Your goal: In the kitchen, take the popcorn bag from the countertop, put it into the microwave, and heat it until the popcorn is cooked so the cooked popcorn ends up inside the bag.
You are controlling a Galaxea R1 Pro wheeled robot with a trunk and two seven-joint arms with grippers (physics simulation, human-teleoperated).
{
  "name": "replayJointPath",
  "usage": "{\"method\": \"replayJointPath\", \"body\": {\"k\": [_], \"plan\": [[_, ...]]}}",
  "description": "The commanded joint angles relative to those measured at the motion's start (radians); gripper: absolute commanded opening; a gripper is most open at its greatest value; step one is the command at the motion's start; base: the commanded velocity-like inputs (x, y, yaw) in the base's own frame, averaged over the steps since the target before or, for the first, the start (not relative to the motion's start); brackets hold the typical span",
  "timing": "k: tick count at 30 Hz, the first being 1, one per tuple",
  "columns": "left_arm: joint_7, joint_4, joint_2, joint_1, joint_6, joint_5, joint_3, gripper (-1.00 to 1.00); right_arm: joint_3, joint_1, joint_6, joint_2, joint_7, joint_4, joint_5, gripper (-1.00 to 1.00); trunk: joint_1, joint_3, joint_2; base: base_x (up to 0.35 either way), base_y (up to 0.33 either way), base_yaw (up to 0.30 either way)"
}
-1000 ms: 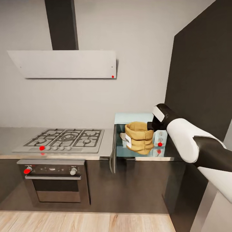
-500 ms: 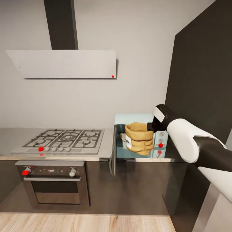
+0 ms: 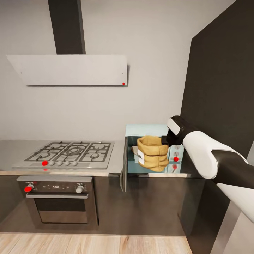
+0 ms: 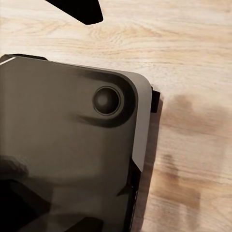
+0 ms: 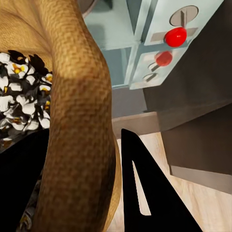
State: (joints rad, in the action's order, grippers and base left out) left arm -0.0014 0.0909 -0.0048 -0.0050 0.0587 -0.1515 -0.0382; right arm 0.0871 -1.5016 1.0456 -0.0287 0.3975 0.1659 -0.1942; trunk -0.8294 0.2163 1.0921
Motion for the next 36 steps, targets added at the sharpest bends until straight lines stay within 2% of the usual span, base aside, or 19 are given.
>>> {"method": "replayJointPath", "body": {"k": [1,16,26,36], "plan": [[0.000,0.000,-0.001,-0.001,0.003,-0.005,-0.003,1.00,0.008,0.000,0.002,-0.001,0.010,0.001,-0.006,-1.00,0.000,0.001,0.001,0.000,0.000,0.000],[0.000,0.000,0.000,-0.001,0.003,-0.005,-0.003,1.00,0.008,0.000,0.002,0.003,0.003,0.001,-0.009,-1.00,0.000,0.001,0.001,0.000,0.000,0.000],[0.000,0.000,0.000,0.000,0.003,-0.005,-0.003,1.00,0.008,0.025,0.002,0.006,0.000,0.001,-0.005,-1.00,0.000,0.001,0.001,0.005,0.000,0.000],[0.000,0.000,0.000,-0.001,0.003,-0.005,-0.003,1.00,0.008,0.027,0.002,0.005,0.000,0.001,-0.005,-1.00,0.000,0.001,0.001,0.193,0.000,0.000]]}}
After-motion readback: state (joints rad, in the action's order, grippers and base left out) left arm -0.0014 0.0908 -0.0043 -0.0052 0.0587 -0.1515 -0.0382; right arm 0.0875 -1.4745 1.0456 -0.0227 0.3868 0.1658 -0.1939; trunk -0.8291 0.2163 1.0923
